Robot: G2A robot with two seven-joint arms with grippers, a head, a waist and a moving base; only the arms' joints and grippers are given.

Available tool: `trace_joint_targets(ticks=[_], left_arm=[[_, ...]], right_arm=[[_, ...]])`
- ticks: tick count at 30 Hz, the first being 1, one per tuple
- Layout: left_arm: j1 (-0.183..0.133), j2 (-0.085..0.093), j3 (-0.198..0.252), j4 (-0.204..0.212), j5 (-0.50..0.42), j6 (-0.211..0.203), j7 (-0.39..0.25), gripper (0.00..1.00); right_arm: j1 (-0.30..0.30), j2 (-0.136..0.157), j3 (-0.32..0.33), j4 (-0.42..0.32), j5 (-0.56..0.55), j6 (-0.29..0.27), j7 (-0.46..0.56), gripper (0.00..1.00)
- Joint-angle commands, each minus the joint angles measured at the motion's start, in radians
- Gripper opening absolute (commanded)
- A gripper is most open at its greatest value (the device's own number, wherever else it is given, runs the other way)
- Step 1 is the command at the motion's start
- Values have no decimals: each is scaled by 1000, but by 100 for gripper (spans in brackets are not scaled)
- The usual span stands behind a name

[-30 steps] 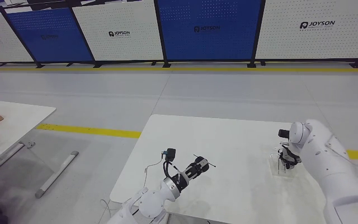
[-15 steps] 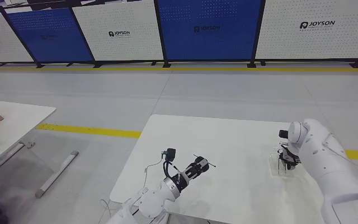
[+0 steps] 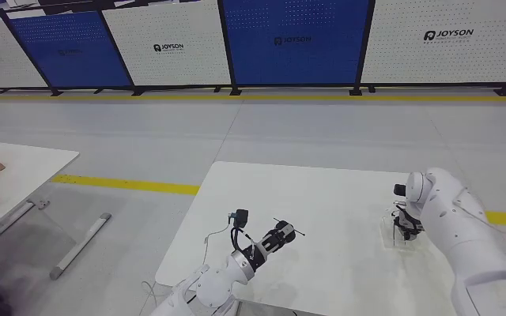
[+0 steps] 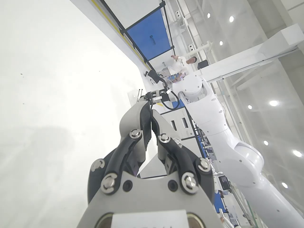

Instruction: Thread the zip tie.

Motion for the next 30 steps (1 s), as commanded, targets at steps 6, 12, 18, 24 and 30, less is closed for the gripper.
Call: trace_joint_targets(ticks=[6,12,18,24,30], left_arm=[[0,0,0,0,0,0,0,0],[0,0,0,0,0,0,0,0],[0,0,0,0,0,0,0,0],[0,0,0,0,0,0,0,0],[0,0,0,0,0,0,0,0]], right_arm=[[6,-3,2,13,1,-1,-8,0],[9,0,9,17,10,-29,-21,0],[17,12,20,24,19,-71,-27,0],[17,23,29,16,24,-96,-31,0],[4,29,34,-16,28,-107,-31,0]])
